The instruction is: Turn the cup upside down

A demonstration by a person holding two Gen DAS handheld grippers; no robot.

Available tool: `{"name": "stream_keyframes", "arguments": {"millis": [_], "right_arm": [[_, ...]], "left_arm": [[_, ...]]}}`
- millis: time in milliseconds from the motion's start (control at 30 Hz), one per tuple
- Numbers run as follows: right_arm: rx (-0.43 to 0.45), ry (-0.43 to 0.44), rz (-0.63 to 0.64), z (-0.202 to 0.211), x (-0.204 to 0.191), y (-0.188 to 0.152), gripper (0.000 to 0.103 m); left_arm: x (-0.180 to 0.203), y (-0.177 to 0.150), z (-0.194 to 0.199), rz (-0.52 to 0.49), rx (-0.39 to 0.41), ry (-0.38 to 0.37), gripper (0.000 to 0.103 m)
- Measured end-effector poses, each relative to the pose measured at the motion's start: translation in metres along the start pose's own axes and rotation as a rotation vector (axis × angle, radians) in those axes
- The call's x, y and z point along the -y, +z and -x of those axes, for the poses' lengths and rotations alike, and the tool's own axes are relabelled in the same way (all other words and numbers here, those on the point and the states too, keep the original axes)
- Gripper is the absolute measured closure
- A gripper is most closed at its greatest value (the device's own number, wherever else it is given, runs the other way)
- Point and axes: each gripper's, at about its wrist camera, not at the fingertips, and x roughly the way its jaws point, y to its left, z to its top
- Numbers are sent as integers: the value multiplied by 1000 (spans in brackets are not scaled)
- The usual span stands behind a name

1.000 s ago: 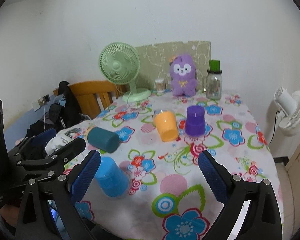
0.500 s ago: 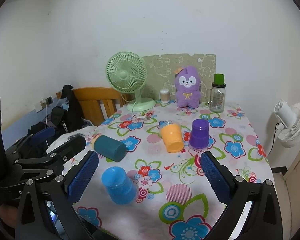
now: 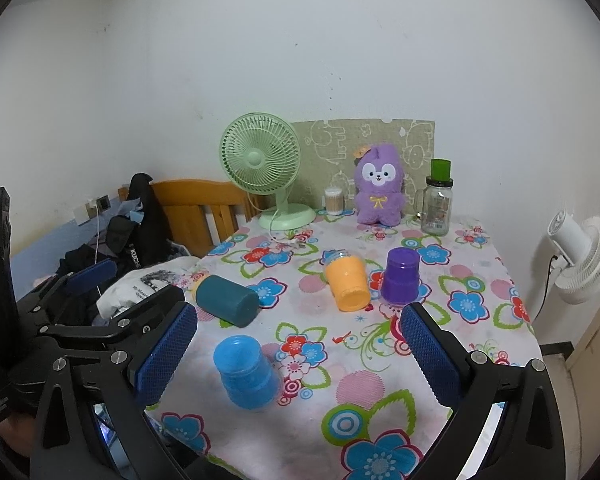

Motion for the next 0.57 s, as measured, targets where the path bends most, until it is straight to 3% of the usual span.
{"name": "stream_keyframes", "arguments": {"millis": [567], "right_arm": [[-3, 8, 9, -2, -5, 1, 0]], "left_arm": [[-6, 2, 3, 13, 27, 3, 0]]}}
